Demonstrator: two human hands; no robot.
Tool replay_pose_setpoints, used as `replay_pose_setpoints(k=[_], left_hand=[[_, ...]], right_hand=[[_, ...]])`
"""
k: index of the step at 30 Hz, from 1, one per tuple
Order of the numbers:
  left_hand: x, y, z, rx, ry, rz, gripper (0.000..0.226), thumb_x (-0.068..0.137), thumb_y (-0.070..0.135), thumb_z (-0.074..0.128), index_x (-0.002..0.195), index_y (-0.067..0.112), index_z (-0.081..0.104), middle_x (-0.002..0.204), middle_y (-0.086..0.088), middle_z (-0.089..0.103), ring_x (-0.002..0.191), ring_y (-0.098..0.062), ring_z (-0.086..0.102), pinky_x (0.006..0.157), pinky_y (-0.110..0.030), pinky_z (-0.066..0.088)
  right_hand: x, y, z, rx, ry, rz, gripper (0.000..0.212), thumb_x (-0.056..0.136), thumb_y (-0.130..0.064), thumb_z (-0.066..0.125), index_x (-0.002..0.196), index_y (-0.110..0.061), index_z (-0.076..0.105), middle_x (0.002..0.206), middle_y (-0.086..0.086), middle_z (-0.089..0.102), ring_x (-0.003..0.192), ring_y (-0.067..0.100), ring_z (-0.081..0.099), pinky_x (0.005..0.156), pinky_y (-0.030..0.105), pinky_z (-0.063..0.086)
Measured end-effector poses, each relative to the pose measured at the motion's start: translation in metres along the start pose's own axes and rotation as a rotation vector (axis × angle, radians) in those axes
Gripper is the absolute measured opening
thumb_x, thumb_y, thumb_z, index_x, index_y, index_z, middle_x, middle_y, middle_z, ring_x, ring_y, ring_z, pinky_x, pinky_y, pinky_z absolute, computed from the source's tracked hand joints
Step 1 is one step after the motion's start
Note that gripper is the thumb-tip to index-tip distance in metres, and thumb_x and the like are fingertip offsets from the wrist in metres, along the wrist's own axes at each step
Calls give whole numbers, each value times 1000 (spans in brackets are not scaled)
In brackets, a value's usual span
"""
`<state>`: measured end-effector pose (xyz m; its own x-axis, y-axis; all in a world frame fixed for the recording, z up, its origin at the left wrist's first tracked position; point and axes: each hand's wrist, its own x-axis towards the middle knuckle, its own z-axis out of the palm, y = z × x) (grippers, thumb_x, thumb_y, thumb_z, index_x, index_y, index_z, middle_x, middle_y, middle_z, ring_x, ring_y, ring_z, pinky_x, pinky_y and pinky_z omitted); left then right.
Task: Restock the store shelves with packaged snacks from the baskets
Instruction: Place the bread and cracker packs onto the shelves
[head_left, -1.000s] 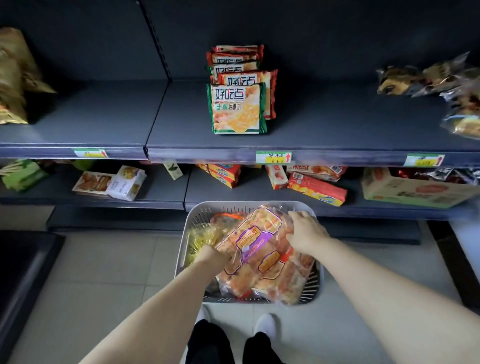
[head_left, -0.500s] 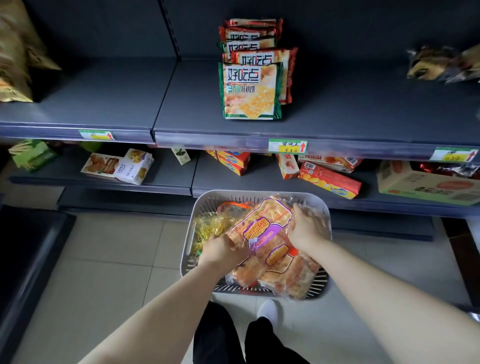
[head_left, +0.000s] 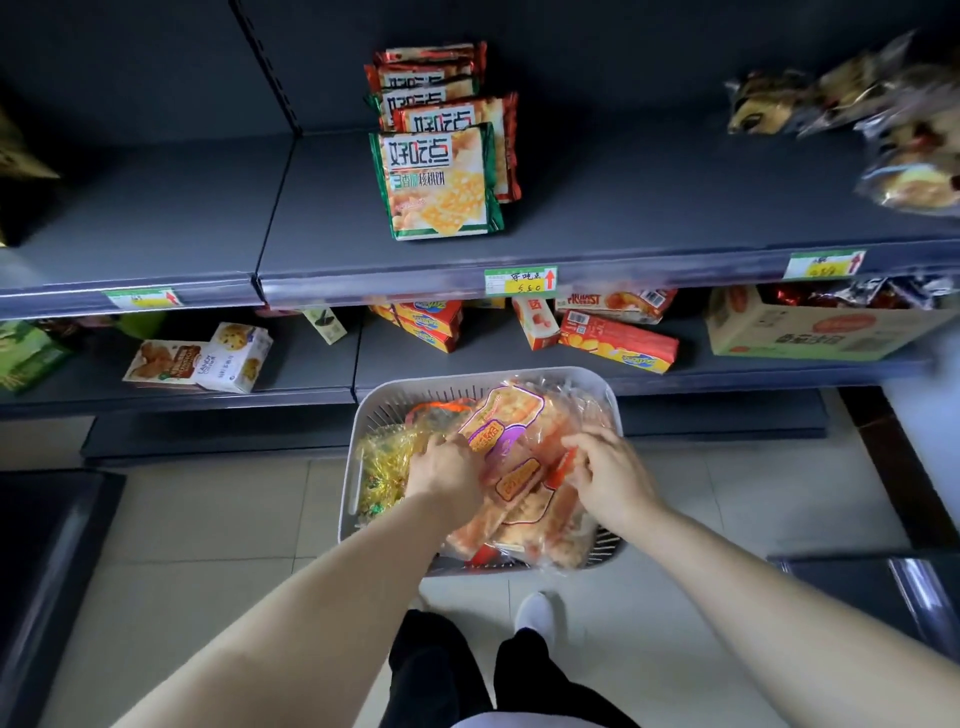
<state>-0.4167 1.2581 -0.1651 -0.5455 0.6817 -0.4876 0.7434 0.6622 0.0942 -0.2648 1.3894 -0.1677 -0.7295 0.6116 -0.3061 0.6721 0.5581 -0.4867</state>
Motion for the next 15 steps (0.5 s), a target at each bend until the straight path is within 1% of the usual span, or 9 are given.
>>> replay_pose_setpoints(k=[2,4,5,7,9,10,11,13,15], left_hand=[[1,-1,-17,-175,-62,-48,16,93,26,59,80,18,66,95,-6,62,99,-29,61,76,-34,51],[4,-2,-35,-284,-121,-92,20,89,26,64,74,14,65,76,-6,62,85,-30,66,64,-26,45],[6,-2,-45,-323,-138,-112,21,89,28,66,77,11,67,74,-6,62,83,-30,65,63,-25,43],[11,0,-60,-429,-147,-140,28,87,33,68,91,5,70,83,-7,63,84,-26,62,69,-27,47],[13,7,-72,-644,-182,-193,27,86,28,72,96,4,67,88,-6,63,83,-23,62,69,-32,56],[12,13,-78,-742,-205,-224,28,85,26,74,99,3,66,89,-8,64,81,-23,63,68,-35,58],[10,20,-83,-814,-228,-254,28,85,23,74,101,1,65,90,-10,65,79,-24,64,67,-38,60],[10,38,-89,-912,-242,-264,20,87,13,70,100,-1,63,84,-13,64,69,-24,64,62,-39,60],[9,59,-95,-1008,-245,-266,13,89,3,63,101,-2,61,75,-13,60,58,-24,62,56,-37,58]], right_hand=[[-2,-3,-8,-6,8,-5,39,94,-9,49,128,-22,60,141,-2,49,131,16,44,104,22,32],[-4,-8,-17,-4,2,-1,36,94,-13,50,126,-26,61,137,-6,55,127,15,49,98,24,37],[-5,-11,-22,3,-10,8,35,94,-15,50,125,-28,61,135,-8,56,125,15,51,95,25,40],[-7,-16,-29,38,-40,18,33,94,-21,52,123,-32,60,131,-9,60,119,16,56,91,29,46],[-9,-18,-36,90,-51,7,27,94,-29,53,120,-34,61,125,-8,64,112,17,60,88,33,50],[-12,-20,-41,121,-57,4,26,95,-33,53,119,-32,61,123,-8,66,110,17,62,86,33,50],[-15,-20,-45,153,-59,1,27,96,-39,52,120,-30,61,121,-7,66,110,18,62,84,32,49],[-21,-20,-53,235,-51,19,40,97,-50,47,126,-26,59,124,-2,65,114,21,60,86,32,46],[-31,-17,-59,336,-65,83,65,86,-72,42,134,-30,51,129,0,63,119,23,57,92,33,45]])
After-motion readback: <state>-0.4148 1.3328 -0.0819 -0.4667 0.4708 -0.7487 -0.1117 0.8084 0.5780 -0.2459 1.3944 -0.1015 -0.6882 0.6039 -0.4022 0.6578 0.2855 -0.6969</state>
